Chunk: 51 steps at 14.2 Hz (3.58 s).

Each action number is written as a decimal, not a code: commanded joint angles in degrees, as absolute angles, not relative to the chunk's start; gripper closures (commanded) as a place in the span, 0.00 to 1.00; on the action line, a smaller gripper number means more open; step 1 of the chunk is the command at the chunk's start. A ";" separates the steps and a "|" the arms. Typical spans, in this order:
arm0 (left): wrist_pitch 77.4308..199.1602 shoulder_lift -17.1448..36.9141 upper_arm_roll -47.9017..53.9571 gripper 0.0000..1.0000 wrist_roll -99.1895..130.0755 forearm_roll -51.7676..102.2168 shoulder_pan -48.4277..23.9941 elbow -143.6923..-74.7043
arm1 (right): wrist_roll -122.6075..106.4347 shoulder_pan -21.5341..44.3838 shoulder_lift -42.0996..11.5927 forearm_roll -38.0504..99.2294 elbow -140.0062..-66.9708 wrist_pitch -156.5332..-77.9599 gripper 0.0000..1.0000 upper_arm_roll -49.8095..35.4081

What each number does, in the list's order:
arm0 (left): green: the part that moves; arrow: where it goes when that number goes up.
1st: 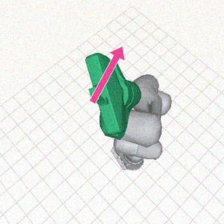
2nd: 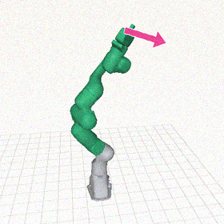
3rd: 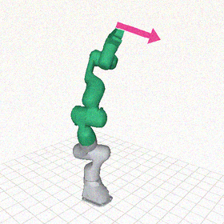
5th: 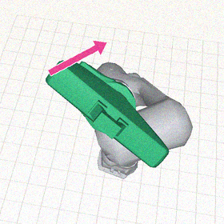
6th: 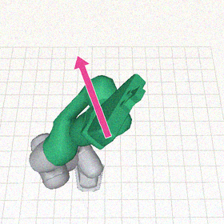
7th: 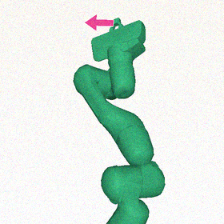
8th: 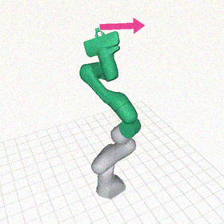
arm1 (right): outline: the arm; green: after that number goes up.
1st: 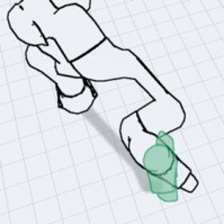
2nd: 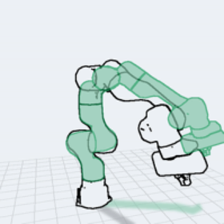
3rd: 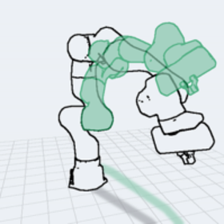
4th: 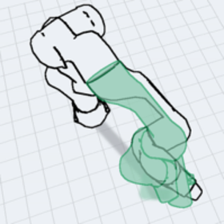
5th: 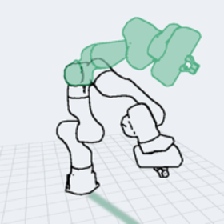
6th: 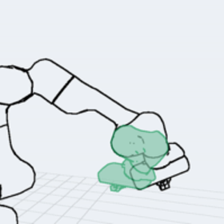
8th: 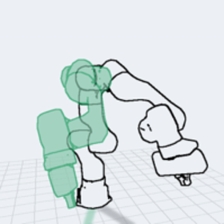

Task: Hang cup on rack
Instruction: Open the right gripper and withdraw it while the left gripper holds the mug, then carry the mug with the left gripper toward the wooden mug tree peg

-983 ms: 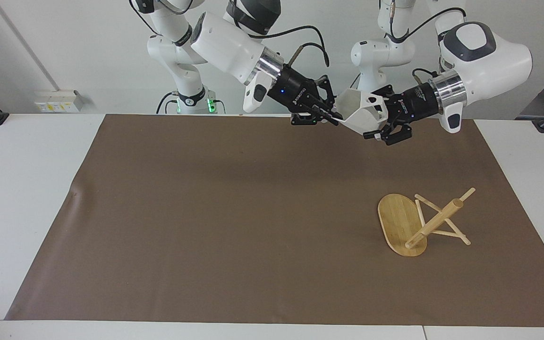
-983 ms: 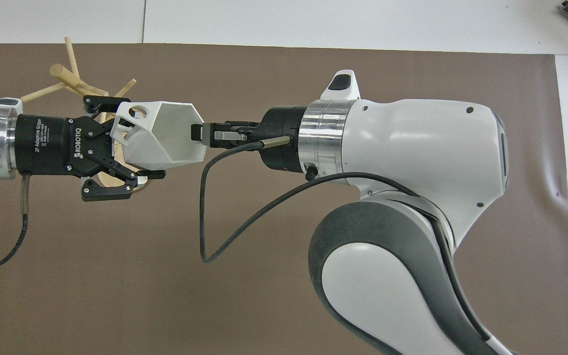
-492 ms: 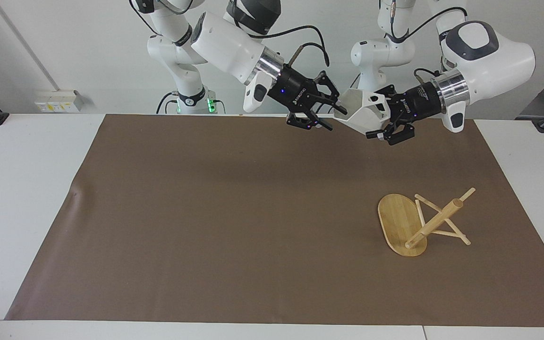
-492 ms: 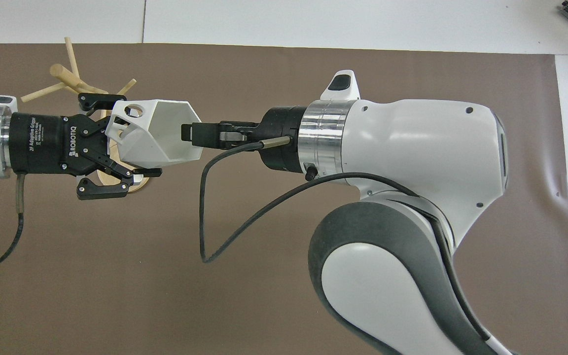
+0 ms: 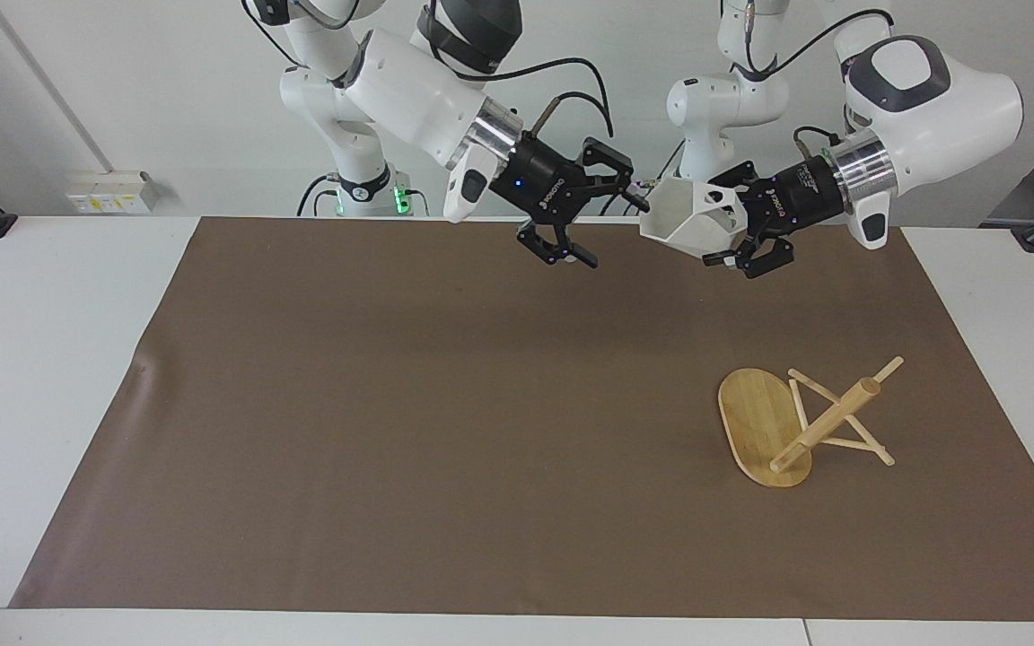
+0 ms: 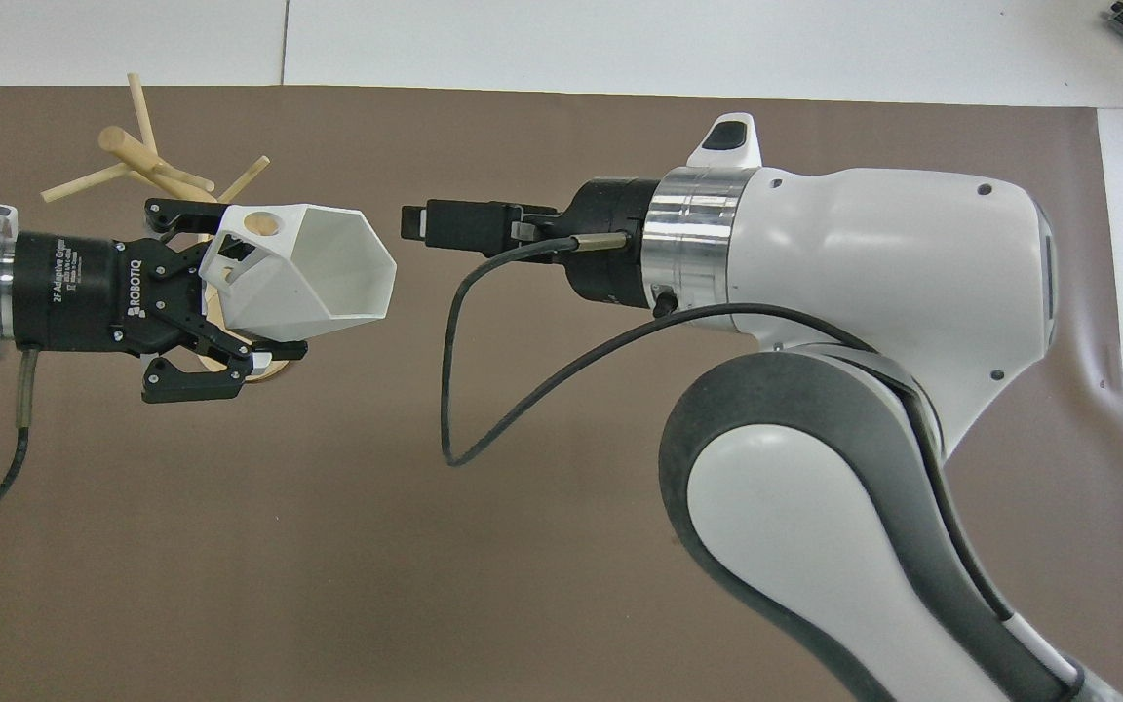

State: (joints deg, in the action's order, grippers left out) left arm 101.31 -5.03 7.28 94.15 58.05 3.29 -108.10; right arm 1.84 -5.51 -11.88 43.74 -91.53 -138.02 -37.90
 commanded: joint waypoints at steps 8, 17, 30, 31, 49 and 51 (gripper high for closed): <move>126.71 -10.63 7.73 1.00 126.72 48.16 0.35 -122.24 | 5.63 -6.50 -9.58 -0.22 -81.39 -95.84 0.00 -21.89; 138.41 -10.20 8.52 1.00 130.34 48.08 -2.20 -127.35 | -6.77 -6.42 -6.51 -5.01 -84.89 -90.09 0.00 -3.61; 151.60 -5.10 8.61 1.00 139.91 48.16 -5.09 -127.62 | -5.89 -6.24 -3.78 -4.92 -86.66 -87.80 0.00 -1.93; 152.31 -4.92 8.61 1.00 139.92 48.16 -5.18 -127.62 | -5.54 -6.24 -3.78 -4.92 -86.66 -87.72 0.00 -1.93; 159.96 0.78 8.53 1.00 138.52 46.49 -5.45 -124.19 | -3.69 -6.42 -3.78 -1.49 -86.75 -88.24 0.00 -1.49; 160.49 1.23 8.53 1.00 138.52 46.49 -5.45 -123.84 | -3.69 -6.42 -3.60 -1.49 -86.66 -88.16 0.00 -1.49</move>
State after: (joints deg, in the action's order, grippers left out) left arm 158.87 -0.30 9.16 138.23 47.55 -4.37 -125.32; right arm -4.60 -6.28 -4.98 -2.61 -85.41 -87.93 -1.67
